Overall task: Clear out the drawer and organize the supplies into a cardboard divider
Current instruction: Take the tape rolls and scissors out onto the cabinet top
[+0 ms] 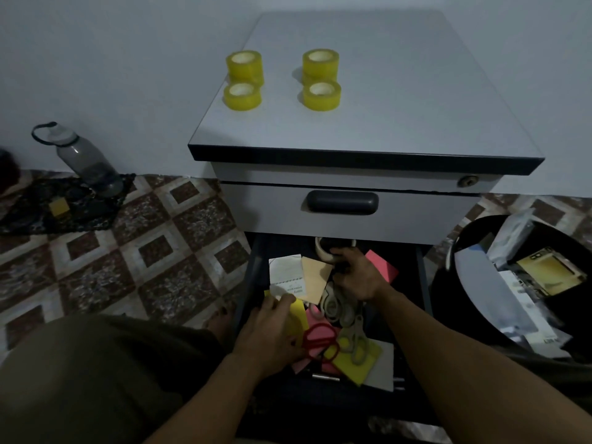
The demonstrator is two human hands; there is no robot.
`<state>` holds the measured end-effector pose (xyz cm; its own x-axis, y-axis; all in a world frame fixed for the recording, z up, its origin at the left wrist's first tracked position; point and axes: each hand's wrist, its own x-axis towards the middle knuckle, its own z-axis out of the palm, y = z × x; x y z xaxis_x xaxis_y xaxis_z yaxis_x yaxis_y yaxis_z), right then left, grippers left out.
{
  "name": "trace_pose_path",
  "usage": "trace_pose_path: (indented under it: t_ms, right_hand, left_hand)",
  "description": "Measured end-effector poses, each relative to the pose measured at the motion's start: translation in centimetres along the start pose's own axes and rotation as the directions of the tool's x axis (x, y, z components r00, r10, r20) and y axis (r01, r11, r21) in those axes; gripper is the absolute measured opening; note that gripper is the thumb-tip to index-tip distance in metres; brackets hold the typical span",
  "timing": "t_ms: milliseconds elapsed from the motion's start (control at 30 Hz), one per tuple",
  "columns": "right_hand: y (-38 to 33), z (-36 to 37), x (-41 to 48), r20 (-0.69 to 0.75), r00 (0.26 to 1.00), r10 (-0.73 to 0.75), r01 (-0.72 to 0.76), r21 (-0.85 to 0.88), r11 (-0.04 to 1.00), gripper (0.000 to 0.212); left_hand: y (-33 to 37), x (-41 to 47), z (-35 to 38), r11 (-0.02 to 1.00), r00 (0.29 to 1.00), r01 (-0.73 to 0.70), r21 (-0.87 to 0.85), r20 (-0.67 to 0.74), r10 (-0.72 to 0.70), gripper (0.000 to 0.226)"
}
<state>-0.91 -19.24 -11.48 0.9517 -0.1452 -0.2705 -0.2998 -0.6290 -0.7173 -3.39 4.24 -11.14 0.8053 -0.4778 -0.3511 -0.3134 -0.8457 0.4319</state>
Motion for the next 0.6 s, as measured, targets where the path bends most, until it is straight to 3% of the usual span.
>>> trace_pose_path:
  t_ms: [167,367,467,600]
  right_hand:
    - [-0.2,0.0,0.1,-0.064,0.998,-0.001,0.001,0.000,1.000,0.057]
    - [0.1,-1.3,-2.2,-0.104,0.994,-0.019,0.017,-0.028,0.999,0.053]
    - [0.5,-2.0,-3.9,-0.129,0.991,-0.020,0.009,-0.081,0.997,0.049]
    - [0.4,-2.3,-5.9,-0.144,0.989,0.036,-0.040,-0.028,0.999,0.038]
  left_hand:
    - [0.2,0.5,-1.2,0.983,0.994,0.025,-0.179,-0.099,-0.043,0.097]
    - [0.4,0.8,-1.7,0.940,0.977,-0.011,-0.341,-0.202,-0.062,0.081]
    - [0.6,0.5,-2.0,0.927,0.980,-0.009,-0.376,-0.190,-0.067,0.081]
    - [0.9,-0.2,-2.3,0.931,0.977,-0.019,-0.364,-0.204,-0.060,0.085]
